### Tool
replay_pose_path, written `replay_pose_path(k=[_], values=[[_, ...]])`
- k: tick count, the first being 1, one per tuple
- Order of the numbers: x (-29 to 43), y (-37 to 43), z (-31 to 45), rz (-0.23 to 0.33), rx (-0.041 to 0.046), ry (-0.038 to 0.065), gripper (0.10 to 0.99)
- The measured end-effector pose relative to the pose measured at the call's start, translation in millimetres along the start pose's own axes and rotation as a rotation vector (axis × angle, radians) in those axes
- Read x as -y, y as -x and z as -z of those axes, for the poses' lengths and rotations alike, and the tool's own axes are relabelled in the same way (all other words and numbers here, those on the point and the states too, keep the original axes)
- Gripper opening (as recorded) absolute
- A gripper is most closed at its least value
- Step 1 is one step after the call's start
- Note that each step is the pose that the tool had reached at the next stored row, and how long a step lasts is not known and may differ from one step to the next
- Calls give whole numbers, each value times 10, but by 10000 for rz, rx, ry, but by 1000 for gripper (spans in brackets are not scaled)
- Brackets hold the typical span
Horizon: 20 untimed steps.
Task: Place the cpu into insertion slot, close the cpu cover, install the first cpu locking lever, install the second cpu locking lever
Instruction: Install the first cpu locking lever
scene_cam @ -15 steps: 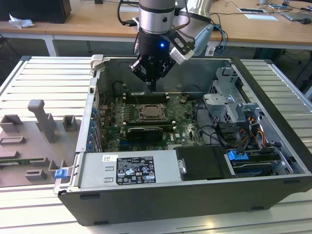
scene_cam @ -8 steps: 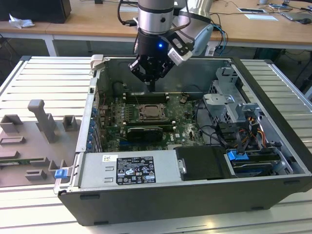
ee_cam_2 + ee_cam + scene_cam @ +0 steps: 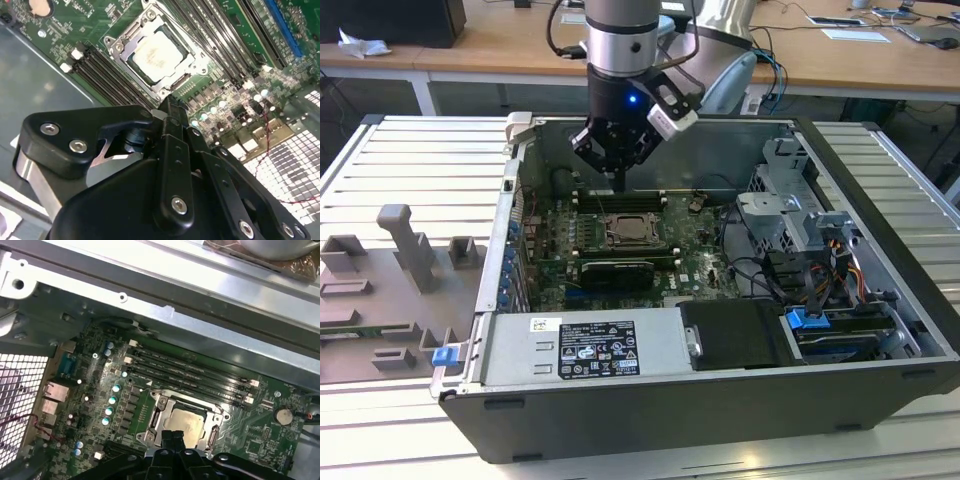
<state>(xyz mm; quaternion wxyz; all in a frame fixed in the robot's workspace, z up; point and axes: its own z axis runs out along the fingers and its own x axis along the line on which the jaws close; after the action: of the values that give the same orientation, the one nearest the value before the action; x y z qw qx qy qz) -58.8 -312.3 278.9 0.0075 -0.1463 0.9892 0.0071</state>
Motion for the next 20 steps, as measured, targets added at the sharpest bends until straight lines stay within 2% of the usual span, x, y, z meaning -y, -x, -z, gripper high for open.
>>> replay_pose_path(k=[3, 4, 7, 11, 16, 20], values=[[0, -1, -47, -719, 9, -12, 106], [-1, -7, -50, -789, 8, -14, 106], [-13, -44, -55, -787, 9, -14, 106], [-65, -219, -61, -786, 33, -12, 106], [-100, -333, -85, -786, 37, -13, 106], [-113, -376, -106, -787, 38, -12, 106]])
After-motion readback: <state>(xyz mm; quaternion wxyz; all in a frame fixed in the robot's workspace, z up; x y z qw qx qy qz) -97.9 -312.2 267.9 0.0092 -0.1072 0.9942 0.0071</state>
